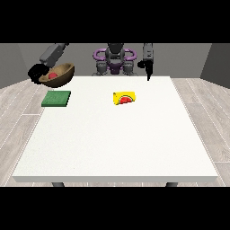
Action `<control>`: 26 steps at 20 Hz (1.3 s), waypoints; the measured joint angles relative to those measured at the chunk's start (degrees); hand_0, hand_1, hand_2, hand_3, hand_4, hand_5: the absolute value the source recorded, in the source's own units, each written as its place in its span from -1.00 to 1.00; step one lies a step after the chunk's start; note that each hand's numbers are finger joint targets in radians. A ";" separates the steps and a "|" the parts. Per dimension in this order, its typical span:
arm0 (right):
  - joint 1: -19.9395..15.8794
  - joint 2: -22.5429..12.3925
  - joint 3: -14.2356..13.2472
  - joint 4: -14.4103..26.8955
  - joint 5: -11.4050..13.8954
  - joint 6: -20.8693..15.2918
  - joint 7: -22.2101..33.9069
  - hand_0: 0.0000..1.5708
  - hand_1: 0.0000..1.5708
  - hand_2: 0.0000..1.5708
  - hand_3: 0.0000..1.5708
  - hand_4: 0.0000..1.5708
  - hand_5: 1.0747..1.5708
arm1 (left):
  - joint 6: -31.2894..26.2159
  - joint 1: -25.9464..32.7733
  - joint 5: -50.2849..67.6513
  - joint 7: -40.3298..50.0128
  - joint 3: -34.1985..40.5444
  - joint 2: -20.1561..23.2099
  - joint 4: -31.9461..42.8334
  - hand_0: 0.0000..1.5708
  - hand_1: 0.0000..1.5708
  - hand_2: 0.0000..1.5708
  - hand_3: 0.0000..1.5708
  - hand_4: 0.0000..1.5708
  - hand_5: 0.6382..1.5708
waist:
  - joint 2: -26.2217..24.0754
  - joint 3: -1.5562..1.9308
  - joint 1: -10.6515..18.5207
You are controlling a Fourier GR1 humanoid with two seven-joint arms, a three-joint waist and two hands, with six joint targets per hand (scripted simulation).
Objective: Pick the cup and pour the ball into the bowl, then pick the bowl and place it on the pad
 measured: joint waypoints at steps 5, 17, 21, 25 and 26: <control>-0.12 -3.03 -2.14 5.52 -1.20 4.41 -4.62 0.98 0.98 1.00 -0.01 0.07 0.76 | 0.42 -1.09 -1.02 -1.43 -0.67 -0.59 -1.65 -1.00 -1.00 -1.00 -1.00 0.49 0.54 | 4.28 0.02 1.19; -0.60 -9.56 -0.93 9.44 3.94 -1.75 -11.26 0.51 0.51 0.50 0.62 -1.00 0.99 | 1.43 -0.09 -1.24 -2.85 -2.09 -0.82 -2.42 -1.00 -1.00 -1.00 -1.00 0.50 0.58 | 6.17 0.02 2.03; -2.85 -9.01 0.45 8.90 4.55 -0.88 -11.05 0.08 0.08 0.00 -0.11 -0.17 0.63 | 8.66 1.54 -0.03 -5.83 -9.31 -1.21 0.63 -1.00 -1.00 -1.00 -1.00 0.54 0.52 | 6.32 0.00 0.74; -4.28 -9.07 1.49 8.50 4.35 1.98 -9.00 -1.00 -1.00 -0.32 -0.09 -0.13 -0.85 | 12.41 3.07 1.18 -7.86 -14.12 -1.35 3.50 -1.00 -1.00 -1.00 -1.00 0.55 0.51 | 4.93 -0.01 0.05; -4.82 -9.27 1.87 7.98 4.29 2.60 -7.75 -1.00 -1.00 -0.28 -0.10 -0.10 -0.82 | 13.22 2.67 2.09 -8.37 -14.51 -1.36 4.99 -1.00 -1.00 -1.00 -1.00 0.55 0.51 | 4.38 -0.01 -0.54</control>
